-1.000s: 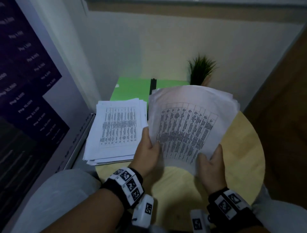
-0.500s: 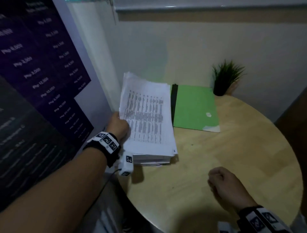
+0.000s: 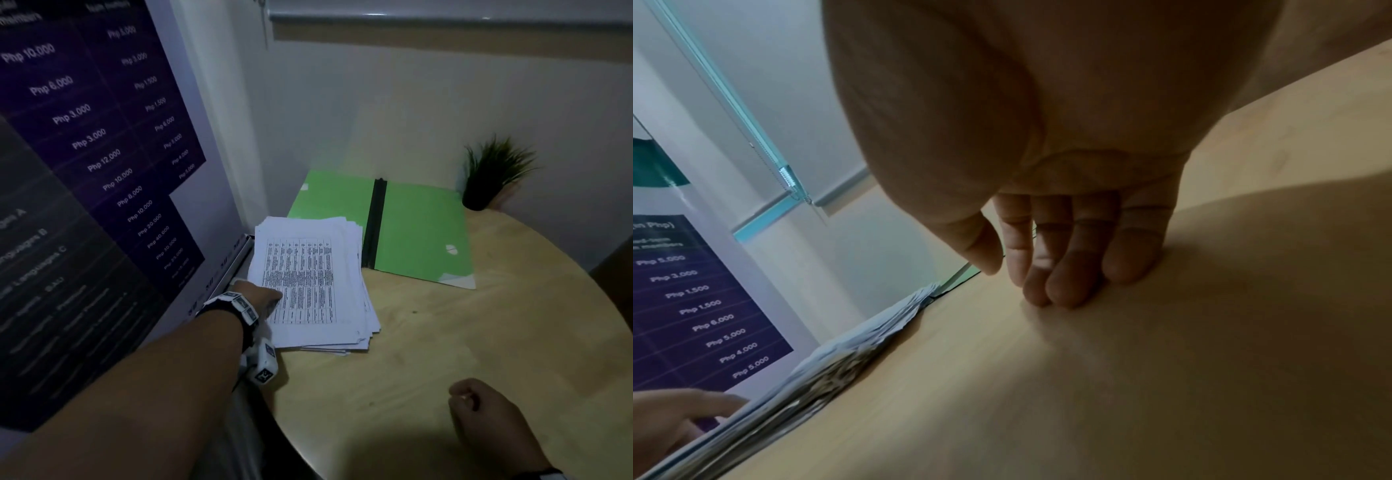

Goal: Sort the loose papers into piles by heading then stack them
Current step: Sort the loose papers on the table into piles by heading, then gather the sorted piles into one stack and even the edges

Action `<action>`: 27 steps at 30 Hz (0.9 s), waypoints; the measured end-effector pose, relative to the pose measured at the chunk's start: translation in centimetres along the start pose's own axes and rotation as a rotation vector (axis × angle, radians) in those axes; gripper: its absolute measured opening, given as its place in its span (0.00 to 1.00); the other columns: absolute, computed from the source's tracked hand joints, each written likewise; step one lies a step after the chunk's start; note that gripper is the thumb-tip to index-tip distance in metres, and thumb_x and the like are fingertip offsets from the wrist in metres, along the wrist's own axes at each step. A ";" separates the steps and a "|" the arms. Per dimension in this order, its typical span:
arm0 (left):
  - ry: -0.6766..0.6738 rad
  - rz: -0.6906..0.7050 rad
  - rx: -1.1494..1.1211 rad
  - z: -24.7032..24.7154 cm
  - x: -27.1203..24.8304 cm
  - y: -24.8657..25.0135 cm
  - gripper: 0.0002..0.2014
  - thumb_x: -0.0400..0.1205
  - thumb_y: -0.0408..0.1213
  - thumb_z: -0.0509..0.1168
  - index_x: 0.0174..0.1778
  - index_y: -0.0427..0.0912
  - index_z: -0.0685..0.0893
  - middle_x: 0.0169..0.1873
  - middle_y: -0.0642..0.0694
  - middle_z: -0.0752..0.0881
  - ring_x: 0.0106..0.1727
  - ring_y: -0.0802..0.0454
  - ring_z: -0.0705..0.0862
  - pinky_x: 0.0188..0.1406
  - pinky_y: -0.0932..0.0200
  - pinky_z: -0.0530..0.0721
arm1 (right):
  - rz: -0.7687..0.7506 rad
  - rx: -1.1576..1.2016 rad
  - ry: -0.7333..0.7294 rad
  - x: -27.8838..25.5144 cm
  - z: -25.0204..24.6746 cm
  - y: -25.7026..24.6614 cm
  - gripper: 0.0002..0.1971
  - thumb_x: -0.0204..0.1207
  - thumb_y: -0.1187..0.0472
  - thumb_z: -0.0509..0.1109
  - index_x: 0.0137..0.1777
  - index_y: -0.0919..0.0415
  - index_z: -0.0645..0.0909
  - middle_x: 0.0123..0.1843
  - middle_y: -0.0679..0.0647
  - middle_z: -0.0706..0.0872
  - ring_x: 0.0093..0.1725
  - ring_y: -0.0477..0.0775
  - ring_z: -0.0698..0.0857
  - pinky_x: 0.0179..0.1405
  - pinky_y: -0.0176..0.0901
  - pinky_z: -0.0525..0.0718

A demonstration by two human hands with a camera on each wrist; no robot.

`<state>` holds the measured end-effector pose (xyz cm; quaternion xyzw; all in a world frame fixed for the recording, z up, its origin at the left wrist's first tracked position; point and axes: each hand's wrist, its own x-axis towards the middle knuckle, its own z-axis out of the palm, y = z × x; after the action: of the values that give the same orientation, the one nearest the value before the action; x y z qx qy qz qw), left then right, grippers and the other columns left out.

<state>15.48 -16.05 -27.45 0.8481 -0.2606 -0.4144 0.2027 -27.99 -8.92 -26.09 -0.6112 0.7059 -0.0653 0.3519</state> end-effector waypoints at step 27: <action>0.154 0.055 0.120 1.5 -0.3 1.8 0.27 0.56 0.54 0.86 0.40 0.38 0.87 0.45 0.41 0.91 0.46 0.42 0.91 0.51 0.45 0.92 | -0.090 0.053 0.021 0.4 1.6 -1.0 0.08 0.80 0.61 0.71 0.45 0.45 0.86 0.39 0.49 0.90 0.41 0.48 0.86 0.39 0.39 0.79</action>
<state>13.59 -17.46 -27.14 0.8806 -0.2919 -0.3257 0.1826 -26.22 -8.96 -26.92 -0.6322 0.6793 -0.1063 0.3573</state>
